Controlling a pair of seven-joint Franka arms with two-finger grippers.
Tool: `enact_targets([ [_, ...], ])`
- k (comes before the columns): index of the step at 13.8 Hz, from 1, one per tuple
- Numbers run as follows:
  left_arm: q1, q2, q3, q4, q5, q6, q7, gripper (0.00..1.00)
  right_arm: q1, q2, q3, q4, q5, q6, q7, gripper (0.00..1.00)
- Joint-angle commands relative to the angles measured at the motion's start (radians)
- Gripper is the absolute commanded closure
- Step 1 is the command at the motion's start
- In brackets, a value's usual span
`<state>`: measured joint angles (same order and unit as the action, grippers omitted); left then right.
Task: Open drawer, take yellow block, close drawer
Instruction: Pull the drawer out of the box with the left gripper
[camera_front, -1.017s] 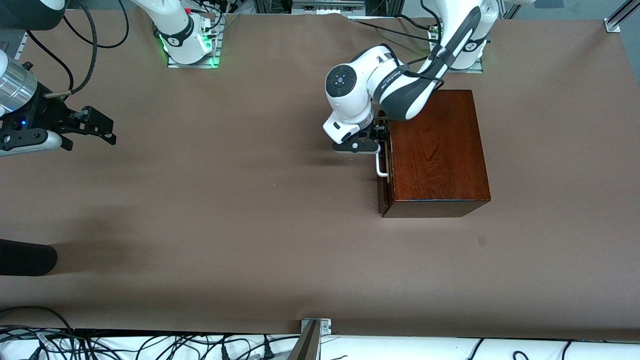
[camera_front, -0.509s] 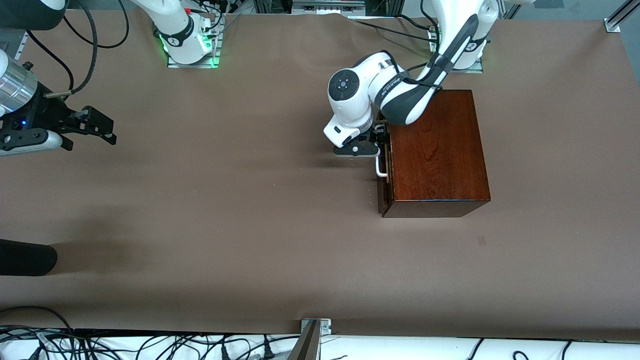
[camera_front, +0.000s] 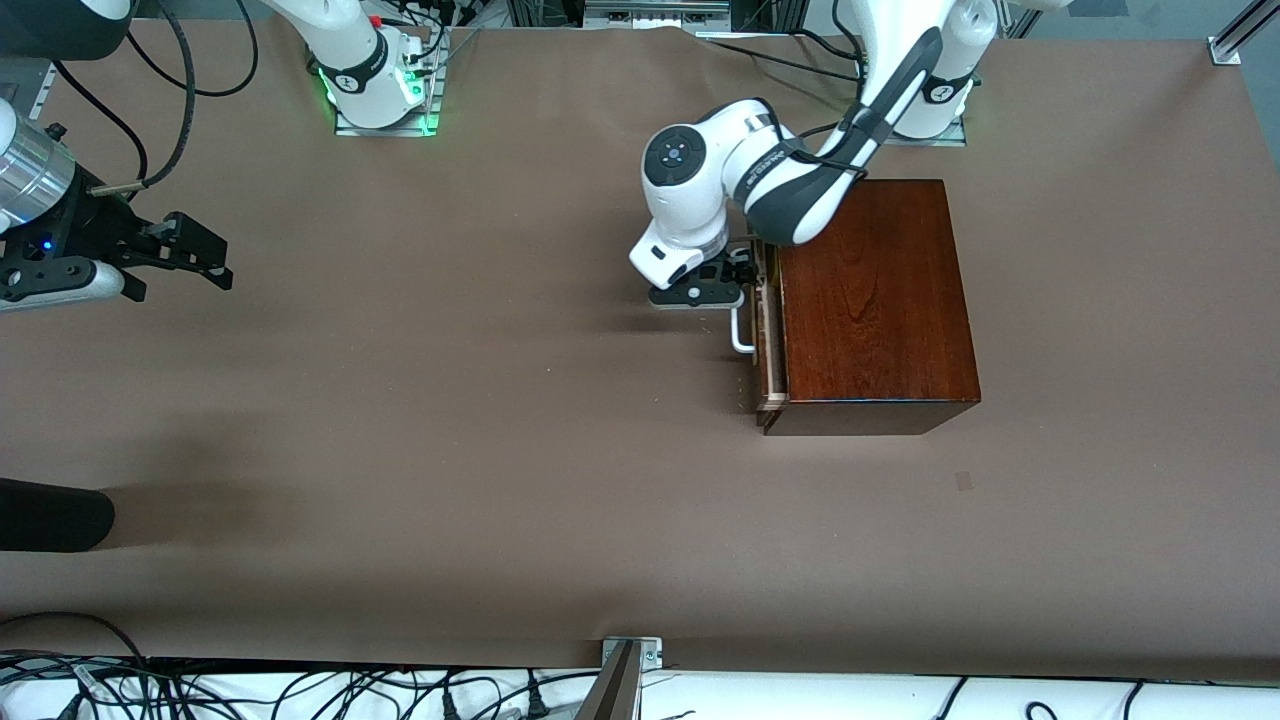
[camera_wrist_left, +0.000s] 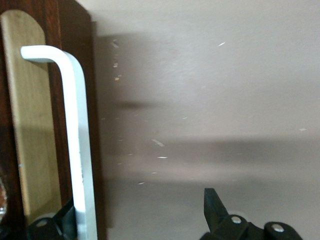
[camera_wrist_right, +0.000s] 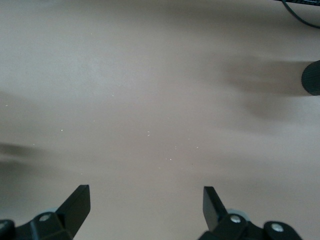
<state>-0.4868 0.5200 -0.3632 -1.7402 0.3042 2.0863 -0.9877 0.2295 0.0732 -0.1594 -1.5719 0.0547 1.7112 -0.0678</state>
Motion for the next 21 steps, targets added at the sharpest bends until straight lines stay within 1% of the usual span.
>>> enact_targets([
  [1,-0.076,0.144,-0.01,0.18,-0.001,0.061,-0.057,0.0,0.001,-0.001,0.003,0.013,-0.001,-0.005,0.005,0.0],
  [3,-0.096,0.184,-0.01,0.238,-0.002,0.061,-0.072,0.0,0.001,-0.001,0.003,0.013,0.0,-0.005,0.005,0.0],
  [7,-0.145,0.227,-0.01,0.293,-0.005,0.061,-0.075,0.0,0.001,0.0,0.003,0.013,0.002,-0.002,0.005,0.0],
  [11,-0.153,0.229,-0.01,0.309,-0.034,0.061,-0.101,0.0,0.001,0.002,0.0,0.013,0.002,-0.001,0.005,0.0],
  [13,-0.15,0.226,-0.008,0.344,-0.03,0.049,-0.097,0.0,0.001,0.002,0.0,0.015,0.002,0.005,0.005,0.0],
  [14,-0.148,0.219,-0.008,0.347,-0.028,0.038,-0.094,0.0,0.001,0.002,0.001,0.015,0.002,0.005,0.005,0.0],
  [17,-0.141,0.183,-0.005,0.353,-0.017,-0.079,-0.085,0.0,0.001,0.002,0.0,0.015,0.002,0.005,0.005,0.0],
  [19,-0.135,0.129,-0.003,0.352,-0.014,-0.187,-0.08,0.0,-0.001,0.002,0.0,0.013,0.004,0.005,0.005,0.0],
  [21,-0.099,0.06,-0.002,0.352,-0.016,-0.317,0.004,0.0,-0.001,0.002,-0.002,0.015,0.001,0.005,0.005,0.0],
])
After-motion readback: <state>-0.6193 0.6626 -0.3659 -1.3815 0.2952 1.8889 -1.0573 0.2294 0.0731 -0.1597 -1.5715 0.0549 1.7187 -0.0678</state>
